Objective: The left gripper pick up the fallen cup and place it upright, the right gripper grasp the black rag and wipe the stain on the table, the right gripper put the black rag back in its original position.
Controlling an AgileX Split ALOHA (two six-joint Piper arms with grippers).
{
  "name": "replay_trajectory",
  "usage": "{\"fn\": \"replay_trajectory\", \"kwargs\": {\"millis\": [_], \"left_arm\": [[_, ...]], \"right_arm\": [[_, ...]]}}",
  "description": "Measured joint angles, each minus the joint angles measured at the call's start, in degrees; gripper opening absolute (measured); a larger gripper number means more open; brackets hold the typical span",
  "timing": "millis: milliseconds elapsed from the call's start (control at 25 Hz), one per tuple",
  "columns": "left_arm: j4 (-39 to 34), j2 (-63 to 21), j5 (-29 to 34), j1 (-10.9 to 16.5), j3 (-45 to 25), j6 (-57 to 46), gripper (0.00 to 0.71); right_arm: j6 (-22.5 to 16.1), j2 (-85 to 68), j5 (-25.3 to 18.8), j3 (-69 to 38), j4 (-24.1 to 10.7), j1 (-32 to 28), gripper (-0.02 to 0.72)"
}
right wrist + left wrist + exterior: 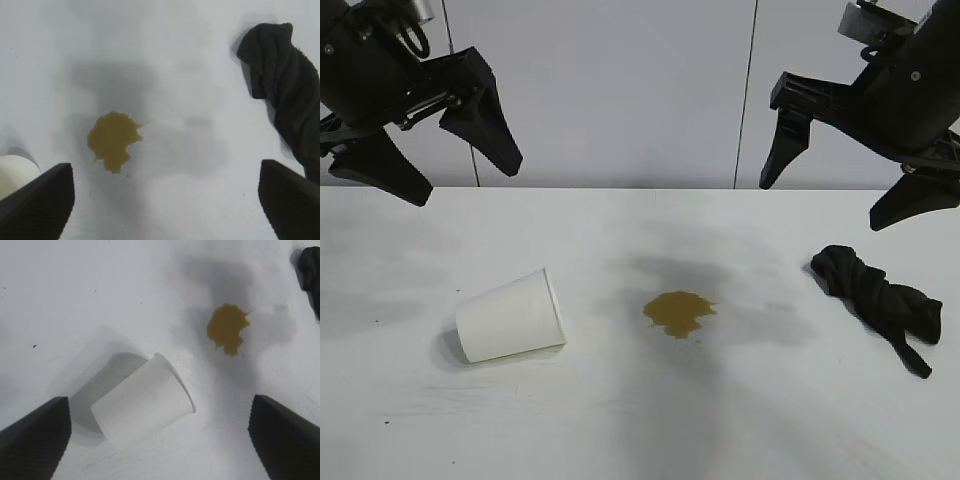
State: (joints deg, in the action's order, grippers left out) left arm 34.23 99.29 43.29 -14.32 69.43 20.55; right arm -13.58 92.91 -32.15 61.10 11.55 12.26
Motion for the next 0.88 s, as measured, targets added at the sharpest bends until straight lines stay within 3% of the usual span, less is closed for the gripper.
{"fn": "replay_trajectory", "kwargs": {"millis": [880], "left_arm": [[-0.83,0.0,-0.12,0.0,0.0,0.0,0.694]], "right_arm": [[0.0,0.0,-0.07,0.0,0.0,0.0,0.694]]}}
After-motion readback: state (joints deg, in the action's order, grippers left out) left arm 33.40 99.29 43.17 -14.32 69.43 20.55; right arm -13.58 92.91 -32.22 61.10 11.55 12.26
